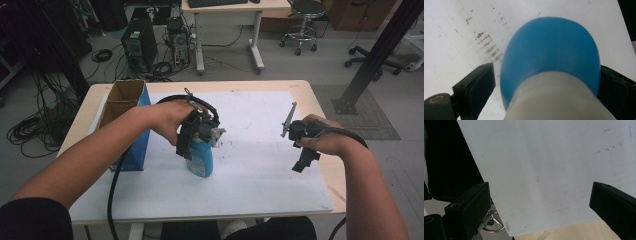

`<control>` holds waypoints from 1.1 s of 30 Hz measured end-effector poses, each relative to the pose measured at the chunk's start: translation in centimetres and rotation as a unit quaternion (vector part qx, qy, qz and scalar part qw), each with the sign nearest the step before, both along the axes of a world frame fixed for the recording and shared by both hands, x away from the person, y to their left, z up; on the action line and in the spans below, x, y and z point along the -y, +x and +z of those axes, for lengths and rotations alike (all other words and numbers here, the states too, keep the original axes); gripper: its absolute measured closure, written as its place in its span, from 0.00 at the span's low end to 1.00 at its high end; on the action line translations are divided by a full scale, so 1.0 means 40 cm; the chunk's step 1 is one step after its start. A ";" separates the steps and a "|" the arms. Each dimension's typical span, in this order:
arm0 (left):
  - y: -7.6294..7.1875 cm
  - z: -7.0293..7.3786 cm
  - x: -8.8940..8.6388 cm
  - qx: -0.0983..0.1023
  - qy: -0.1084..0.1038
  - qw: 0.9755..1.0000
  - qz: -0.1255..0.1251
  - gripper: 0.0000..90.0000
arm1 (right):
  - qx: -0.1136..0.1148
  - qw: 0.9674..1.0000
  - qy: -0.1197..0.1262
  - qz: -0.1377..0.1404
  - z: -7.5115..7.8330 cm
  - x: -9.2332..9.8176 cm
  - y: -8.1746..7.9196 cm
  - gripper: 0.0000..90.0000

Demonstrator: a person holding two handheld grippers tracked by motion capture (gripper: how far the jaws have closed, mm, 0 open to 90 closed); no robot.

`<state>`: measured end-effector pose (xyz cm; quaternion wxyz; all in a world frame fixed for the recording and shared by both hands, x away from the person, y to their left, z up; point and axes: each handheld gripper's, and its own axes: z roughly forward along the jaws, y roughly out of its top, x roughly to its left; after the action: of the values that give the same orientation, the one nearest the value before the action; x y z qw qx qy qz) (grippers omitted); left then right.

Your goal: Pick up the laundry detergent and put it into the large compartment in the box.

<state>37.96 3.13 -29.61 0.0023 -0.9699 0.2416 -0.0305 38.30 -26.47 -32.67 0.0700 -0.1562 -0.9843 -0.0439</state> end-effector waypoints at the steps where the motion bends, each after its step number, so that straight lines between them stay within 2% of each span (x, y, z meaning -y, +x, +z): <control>1: 0.001 -0.001 -0.001 -0.001 -0.002 1.000 0.002 0.11 | -0.001 1.000 -0.001 -0.001 -0.001 0.000 0.000 0.04; 18: -0.003 0.008 -0.005 0.011 -0.012 1.000 0.007 0.20 | -0.001 1.000 -0.001 0.001 -0.003 -0.011 0.001 0.04; 33: -0.003 0.011 0.002 0.013 -0.007 1.000 0.002 0.30 | -0.002 1.000 -0.004 0.002 -0.006 -0.012 -0.002 0.04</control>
<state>37.85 3.04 -29.19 -0.0011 -0.9699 0.2395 -0.0448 38.23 -25.99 -32.91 0.0718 -0.1542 -0.9846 -0.0393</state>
